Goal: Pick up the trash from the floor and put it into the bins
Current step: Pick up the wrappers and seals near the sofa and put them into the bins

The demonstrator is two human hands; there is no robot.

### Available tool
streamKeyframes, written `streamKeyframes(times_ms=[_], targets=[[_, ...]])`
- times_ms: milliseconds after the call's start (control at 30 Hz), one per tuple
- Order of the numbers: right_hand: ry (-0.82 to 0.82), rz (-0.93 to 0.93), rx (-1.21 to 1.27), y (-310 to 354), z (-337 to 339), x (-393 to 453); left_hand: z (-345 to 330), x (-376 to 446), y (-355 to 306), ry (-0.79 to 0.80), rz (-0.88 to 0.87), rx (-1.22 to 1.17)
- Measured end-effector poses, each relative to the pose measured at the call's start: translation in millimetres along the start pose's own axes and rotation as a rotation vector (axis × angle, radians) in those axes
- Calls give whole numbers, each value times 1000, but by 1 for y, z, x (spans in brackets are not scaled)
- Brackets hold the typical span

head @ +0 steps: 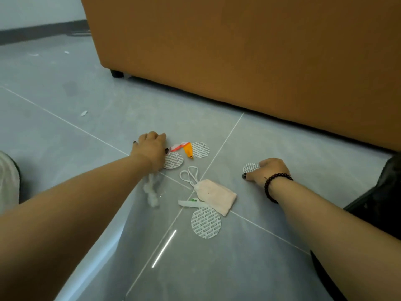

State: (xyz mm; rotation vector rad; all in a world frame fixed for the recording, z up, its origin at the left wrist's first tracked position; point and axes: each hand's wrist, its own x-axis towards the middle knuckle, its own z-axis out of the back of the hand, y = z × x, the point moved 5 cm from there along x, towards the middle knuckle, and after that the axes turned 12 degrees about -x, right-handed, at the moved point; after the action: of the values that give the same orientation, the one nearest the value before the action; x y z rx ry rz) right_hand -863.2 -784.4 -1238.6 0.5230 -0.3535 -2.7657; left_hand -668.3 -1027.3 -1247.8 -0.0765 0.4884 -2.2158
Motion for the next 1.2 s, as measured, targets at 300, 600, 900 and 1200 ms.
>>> streamKeyframes(times_ms=[300,600,900,1200], targets=[[26,-16,290,28,8,-4,32,-56,20,-335,-36,-546],[184,169,351,161,-41,-8,13,-70,15,-21,69,-520],[137,55,-4,148,-55,-25,-11,-97,32,-328,14,-626],[93,150,-126,108,-61,-73,-4,-139,35,-330,7,-707]])
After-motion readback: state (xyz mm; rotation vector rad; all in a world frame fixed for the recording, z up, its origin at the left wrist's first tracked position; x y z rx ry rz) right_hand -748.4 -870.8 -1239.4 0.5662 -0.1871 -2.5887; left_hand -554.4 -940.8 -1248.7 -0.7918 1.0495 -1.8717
